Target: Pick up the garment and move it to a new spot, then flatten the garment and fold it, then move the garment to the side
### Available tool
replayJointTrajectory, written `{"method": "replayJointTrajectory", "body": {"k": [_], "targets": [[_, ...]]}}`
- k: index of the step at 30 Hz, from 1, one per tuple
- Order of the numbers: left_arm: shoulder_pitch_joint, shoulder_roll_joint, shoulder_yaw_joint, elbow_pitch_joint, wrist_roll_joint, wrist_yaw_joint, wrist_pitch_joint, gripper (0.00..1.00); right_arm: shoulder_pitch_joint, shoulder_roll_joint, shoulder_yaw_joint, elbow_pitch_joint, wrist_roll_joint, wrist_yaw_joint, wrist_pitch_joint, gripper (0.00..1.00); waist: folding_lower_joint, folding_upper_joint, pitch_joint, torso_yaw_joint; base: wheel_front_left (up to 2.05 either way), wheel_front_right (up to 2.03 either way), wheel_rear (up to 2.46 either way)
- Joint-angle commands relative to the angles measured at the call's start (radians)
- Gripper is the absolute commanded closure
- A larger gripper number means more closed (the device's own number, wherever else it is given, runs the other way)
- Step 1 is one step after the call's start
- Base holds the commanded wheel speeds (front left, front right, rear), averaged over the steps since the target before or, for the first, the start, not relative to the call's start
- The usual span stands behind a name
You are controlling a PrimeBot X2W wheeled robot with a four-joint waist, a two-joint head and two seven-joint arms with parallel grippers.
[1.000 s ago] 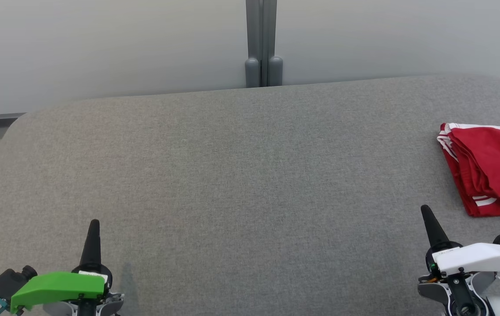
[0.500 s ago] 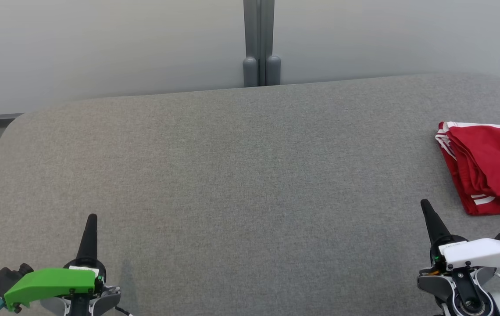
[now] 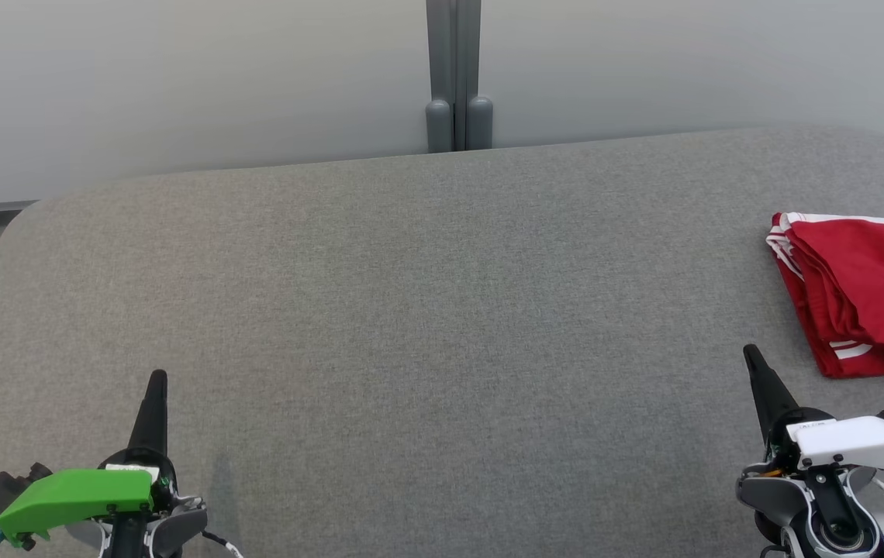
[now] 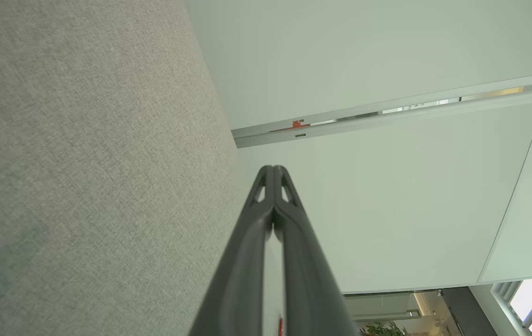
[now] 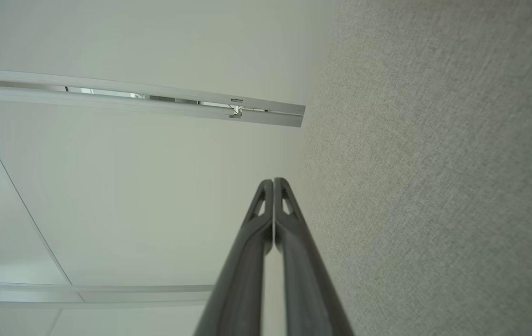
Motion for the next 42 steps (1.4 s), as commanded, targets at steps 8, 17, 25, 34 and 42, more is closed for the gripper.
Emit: {"method": "replayJointTrajectory", "body": {"k": [8,17,25,34,42], "targets": [[-0.026,0.0,0.013,-0.009,-0.068,-0.003,0.019,1.0,-0.023,0.0,-0.006,0.0,0.077,0.0,0.014,1.0,0.0,0.0,0.001,-0.003,0.0,0.0,0.0],[-0.031,-0.001,0.021,-0.01,-0.122,-0.003,0.036,1.0,-0.03,0.0,-0.008,0.002,0.139,0.0,0.024,1.0,0.0,0.0,0.003,-0.007,0.0,0.0,0.0],[-0.035,-0.003,0.028,-0.011,-0.168,-0.003,0.049,1.0,-0.035,0.001,-0.01,0.003,0.191,0.0,0.033,1.0,0.0,0.0,0.004,-0.01,0.0,0.0,0.0],[-0.033,-0.003,0.027,-0.011,-0.164,-0.003,0.049,1.0,-0.034,0.001,-0.01,0.003,0.188,0.0,0.033,1.0,0.0,0.0,0.004,-0.01,0.0,0.0,0.0],[-0.033,-0.003,0.028,-0.011,-0.163,-0.003,0.05,1.0,-0.034,0.001,-0.01,0.003,0.188,0.0,0.033,1.0,0.0,0.0,0.004,-0.01,0.0,0.0,0.0]]}}
